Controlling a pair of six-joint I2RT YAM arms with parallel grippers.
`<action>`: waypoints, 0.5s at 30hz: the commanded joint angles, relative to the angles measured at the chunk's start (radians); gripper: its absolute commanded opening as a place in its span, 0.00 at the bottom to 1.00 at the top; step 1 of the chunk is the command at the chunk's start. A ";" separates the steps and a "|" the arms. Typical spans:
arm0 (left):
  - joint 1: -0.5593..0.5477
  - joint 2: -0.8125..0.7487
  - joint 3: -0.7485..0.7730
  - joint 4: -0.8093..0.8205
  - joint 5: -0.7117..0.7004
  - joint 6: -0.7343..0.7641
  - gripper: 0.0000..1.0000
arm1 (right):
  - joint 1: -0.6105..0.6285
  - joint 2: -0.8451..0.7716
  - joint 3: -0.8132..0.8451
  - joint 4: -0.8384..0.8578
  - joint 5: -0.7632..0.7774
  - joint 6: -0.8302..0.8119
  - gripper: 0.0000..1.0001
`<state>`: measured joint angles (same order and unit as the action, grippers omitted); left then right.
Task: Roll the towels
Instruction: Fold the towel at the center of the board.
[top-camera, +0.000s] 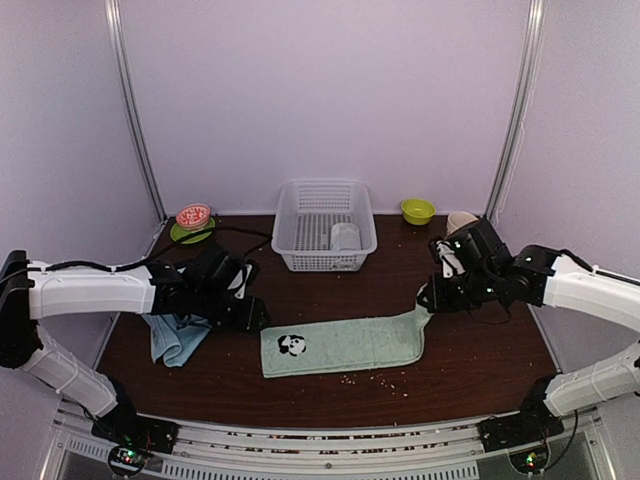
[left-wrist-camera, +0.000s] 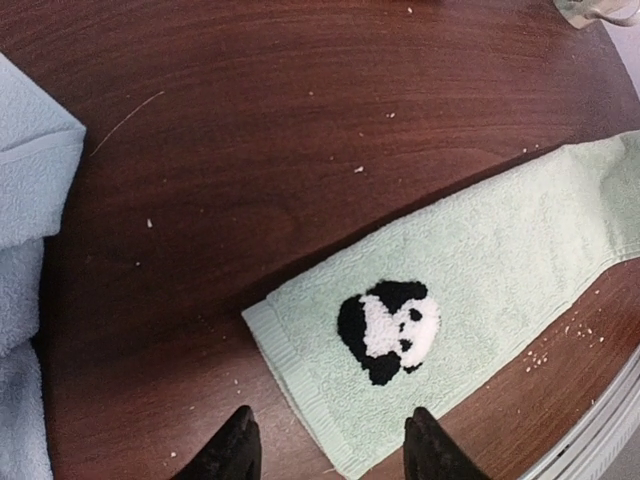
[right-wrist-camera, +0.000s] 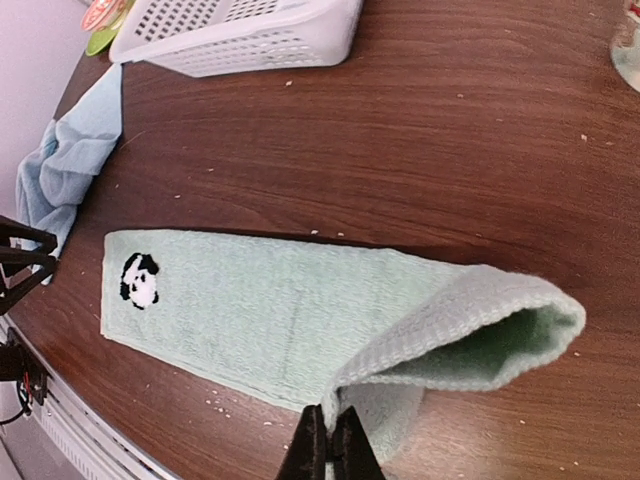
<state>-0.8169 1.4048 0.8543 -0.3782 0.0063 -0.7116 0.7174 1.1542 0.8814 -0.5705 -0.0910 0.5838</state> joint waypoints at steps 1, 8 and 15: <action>0.005 -0.061 -0.036 -0.032 -0.055 -0.026 0.49 | 0.089 0.094 0.074 0.133 -0.009 0.042 0.00; 0.005 -0.159 -0.095 -0.054 -0.086 -0.038 0.50 | 0.220 0.278 0.225 0.194 -0.010 0.053 0.00; 0.005 -0.250 -0.164 -0.073 -0.113 -0.056 0.50 | 0.295 0.416 0.363 0.207 -0.025 0.035 0.00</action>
<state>-0.8169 1.1999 0.7242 -0.4393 -0.0738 -0.7471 0.9806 1.5227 1.1812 -0.4000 -0.1043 0.6277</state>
